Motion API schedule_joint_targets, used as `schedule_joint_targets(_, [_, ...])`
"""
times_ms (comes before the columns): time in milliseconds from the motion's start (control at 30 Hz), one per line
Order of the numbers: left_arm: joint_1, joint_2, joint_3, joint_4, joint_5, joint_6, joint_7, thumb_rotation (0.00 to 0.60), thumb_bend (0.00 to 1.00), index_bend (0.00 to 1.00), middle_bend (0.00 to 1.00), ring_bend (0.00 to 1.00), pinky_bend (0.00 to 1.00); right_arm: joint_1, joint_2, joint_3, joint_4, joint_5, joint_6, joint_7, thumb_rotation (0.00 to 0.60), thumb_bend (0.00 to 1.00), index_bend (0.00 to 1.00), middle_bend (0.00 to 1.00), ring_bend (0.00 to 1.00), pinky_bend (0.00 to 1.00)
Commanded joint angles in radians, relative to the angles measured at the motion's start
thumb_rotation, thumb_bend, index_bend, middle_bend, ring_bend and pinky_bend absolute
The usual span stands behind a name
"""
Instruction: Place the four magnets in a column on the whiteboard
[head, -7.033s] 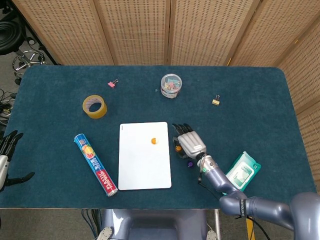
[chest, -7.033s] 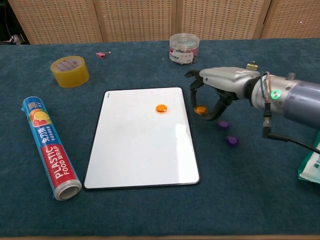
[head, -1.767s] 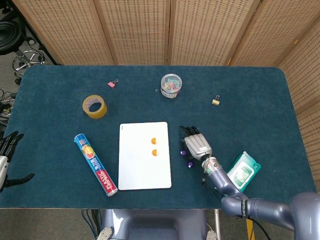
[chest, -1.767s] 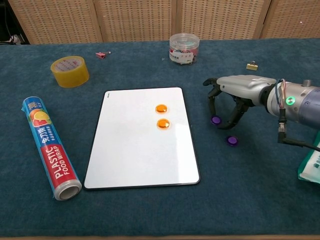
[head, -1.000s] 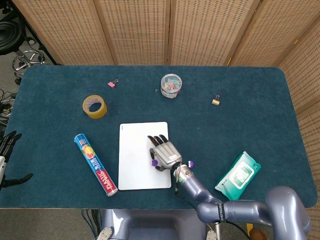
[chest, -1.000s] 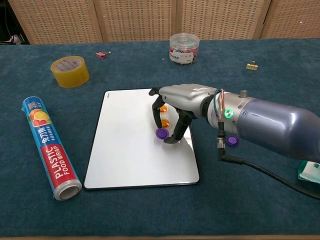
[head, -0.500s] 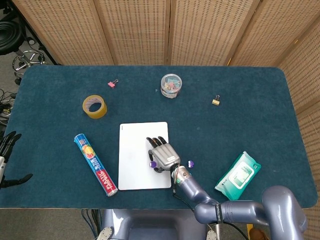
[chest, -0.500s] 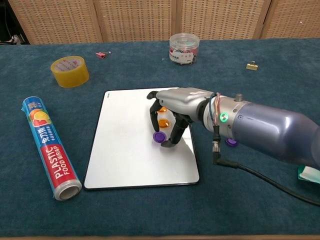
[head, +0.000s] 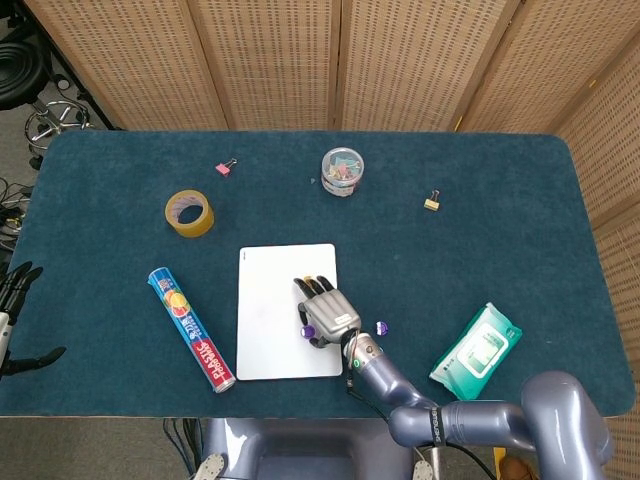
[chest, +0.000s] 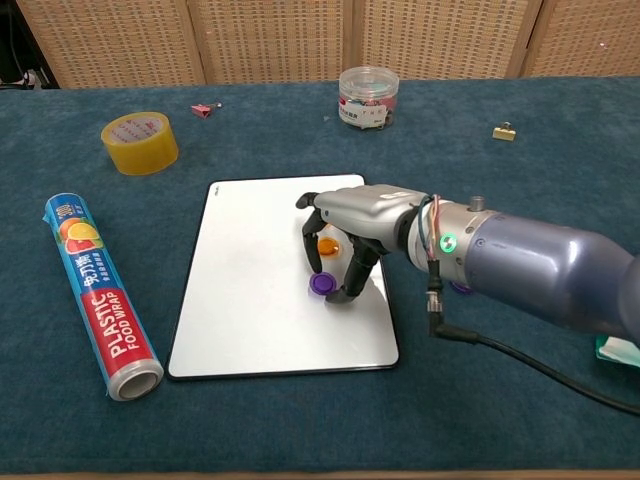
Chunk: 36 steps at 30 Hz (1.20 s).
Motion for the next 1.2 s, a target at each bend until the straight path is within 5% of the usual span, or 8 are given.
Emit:
schedule_joint_targets(33, [0.001,0.001,0.0,0.0,0.001,0.001,-0.001,0.6,0.0,0.0,0.0,0.0,0.0,-0.001,0.004,-0.002,-0.002,0.0,-0.004,0.005,0.6,0.32,0.47,0.0,0.0,0.0])
schedule_joint_targets(400, [0.003,0.001,0.001,0.0,0.003,0.005,0.0,0.6,0.0,0.0,0.0,0.0,0.0,-0.014,0.041,-0.013,-0.044,-0.034,0.006,0.026,0.6,0.32,0.4,0.0,0.0,0.0])
schedule_joint_targets(767, [-0.002,0.001,0.003,-0.001,0.007,-0.005,0.009,0.6,0.0,0.0,0.0,0.0,0.0,-0.079,0.223,-0.074,-0.196,-0.062,0.073,-0.003,0.6,0.31,0.31,0.0,0.0,0.0])
schedule_joint_targets(1200, [0.001,-0.01,0.01,-0.006,0.02,0.004,0.037,0.6,0.0,0.0,0.0,0.0,0.0,-0.148,0.276,-0.12,-0.199,-0.089,0.092,0.054,0.6,0.31,0.35,0.0,0.0,0.0])
